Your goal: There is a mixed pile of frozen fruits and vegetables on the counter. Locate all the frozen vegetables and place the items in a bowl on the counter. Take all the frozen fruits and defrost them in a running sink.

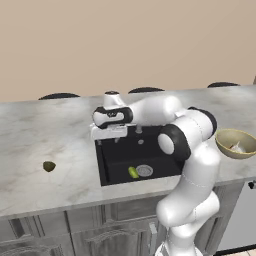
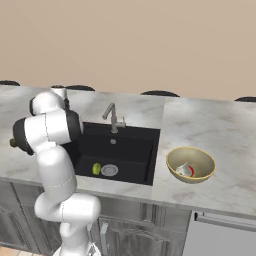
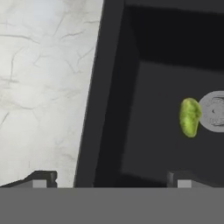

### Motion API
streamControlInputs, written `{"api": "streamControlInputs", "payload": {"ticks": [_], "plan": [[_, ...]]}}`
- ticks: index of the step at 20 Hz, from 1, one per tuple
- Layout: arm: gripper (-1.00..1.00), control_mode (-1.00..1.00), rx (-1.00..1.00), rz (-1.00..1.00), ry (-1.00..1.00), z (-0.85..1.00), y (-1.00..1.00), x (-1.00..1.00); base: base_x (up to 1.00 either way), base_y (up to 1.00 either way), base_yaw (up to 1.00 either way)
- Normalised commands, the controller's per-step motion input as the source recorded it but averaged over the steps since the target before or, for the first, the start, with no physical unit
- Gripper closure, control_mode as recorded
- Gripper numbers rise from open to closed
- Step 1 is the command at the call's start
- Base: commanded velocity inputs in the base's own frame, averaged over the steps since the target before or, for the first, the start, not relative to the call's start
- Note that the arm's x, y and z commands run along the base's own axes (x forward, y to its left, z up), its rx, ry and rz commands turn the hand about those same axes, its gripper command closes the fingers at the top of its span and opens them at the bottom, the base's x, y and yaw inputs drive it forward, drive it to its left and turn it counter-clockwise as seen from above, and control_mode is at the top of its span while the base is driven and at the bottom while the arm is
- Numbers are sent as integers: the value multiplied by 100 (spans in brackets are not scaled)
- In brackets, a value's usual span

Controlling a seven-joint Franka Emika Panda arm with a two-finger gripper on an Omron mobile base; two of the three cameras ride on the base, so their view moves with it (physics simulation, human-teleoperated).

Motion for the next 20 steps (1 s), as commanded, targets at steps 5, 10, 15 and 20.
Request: {"api": "streamControlInputs", "payload": {"ticks": [5, 10, 15, 20], "plan": [[-100, -100, -3, 36, 8, 28, 66, -6, 0, 0, 0], [-100, -100, -3, 33, 1, 3, 74, -24, 0, 0, 0], [-100, -100, 0, 28, -1, -2, 78, -41, 0, 0, 0], [-100, -100, 2, 25, -1, 0, 79, -25, 0, 0, 0]]}}
